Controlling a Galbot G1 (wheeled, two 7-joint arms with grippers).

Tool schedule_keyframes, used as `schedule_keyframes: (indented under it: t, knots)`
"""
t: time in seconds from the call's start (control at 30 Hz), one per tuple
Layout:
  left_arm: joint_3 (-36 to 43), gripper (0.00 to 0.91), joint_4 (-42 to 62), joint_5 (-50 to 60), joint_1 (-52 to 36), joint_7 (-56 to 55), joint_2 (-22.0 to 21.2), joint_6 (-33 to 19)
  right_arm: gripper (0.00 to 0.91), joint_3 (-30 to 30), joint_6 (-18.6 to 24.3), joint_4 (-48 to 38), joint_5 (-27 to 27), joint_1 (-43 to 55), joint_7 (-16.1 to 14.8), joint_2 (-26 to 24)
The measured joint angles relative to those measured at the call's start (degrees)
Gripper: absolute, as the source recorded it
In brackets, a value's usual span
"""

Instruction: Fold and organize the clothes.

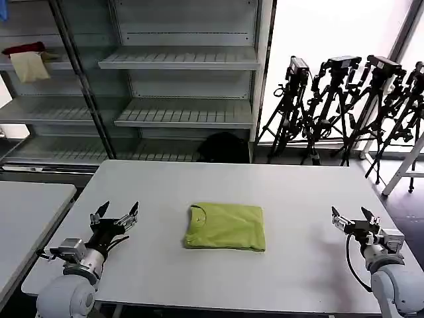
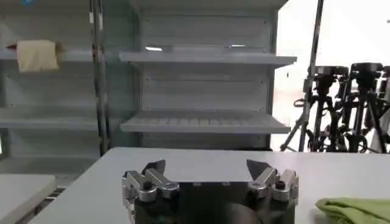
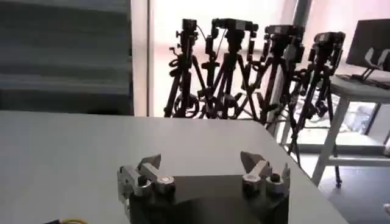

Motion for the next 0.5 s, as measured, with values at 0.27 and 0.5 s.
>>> schedule_keyframes:
  t: [0.27, 0.5]
  knots:
    - [0.02, 0.907, 0.06, -1.88, -0.23, -0.33, 1.17, -0.12, 0.907, 1.87, -0.18, -1.23, -0.24, -0.24, -2.62, -1.69]
    - [-0.58, 0.907, 0.36, -3.78, -0.29, -0.69, 2.03, -0.23, 0.907, 2.41, 0.58, -1.47, -0.57, -0.91, -3.72, -2.59]
